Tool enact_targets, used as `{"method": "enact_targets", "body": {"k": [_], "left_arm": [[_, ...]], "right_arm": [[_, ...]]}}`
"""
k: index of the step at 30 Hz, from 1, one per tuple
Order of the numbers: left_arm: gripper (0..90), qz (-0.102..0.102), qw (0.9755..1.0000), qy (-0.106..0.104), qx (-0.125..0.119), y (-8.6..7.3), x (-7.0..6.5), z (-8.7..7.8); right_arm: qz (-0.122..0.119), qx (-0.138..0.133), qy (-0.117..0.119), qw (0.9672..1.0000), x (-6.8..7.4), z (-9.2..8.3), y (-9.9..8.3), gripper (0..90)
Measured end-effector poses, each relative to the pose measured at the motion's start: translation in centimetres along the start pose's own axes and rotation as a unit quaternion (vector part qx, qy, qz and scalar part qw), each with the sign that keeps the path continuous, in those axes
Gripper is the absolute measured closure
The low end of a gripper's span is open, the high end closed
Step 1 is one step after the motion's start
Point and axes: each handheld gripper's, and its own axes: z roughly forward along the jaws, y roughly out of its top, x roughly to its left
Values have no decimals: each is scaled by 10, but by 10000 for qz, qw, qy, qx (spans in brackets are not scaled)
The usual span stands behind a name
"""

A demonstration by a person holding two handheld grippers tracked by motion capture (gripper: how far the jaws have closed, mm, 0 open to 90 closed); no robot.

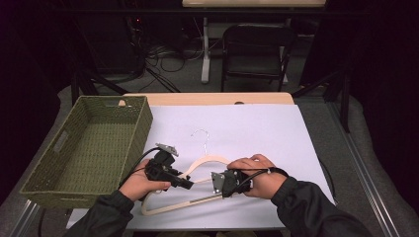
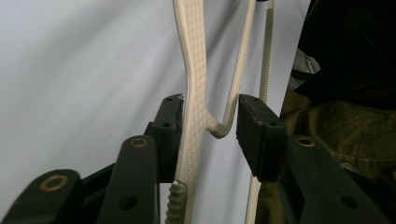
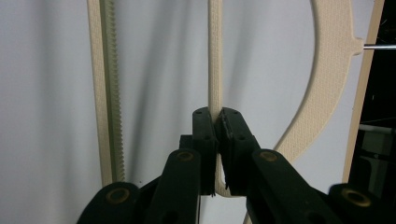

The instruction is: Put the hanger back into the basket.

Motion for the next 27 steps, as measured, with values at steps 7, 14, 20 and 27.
{"method": "enact_targets", "body": {"k": [7, 14, 20, 27], "left_arm": [[677, -194, 9995, -259, -61, -2, 2, -1], [789, -350, 9975, -591, -159, -3, 3, -3], [857, -320, 9970, -709, -46, -4, 0, 1], [869, -272, 9970, -718, -48, -4, -2, 1]], "right_arm": [[-99, 32, -8, 9999, 0, 0, -1, 853], [-145, 66, -61, 9999, 1, 2, -1, 849], [-92, 121, -40, 9999, 0, 5, -2, 842], [-31, 135, -11, 9999, -1, 6, -3, 834]]}}
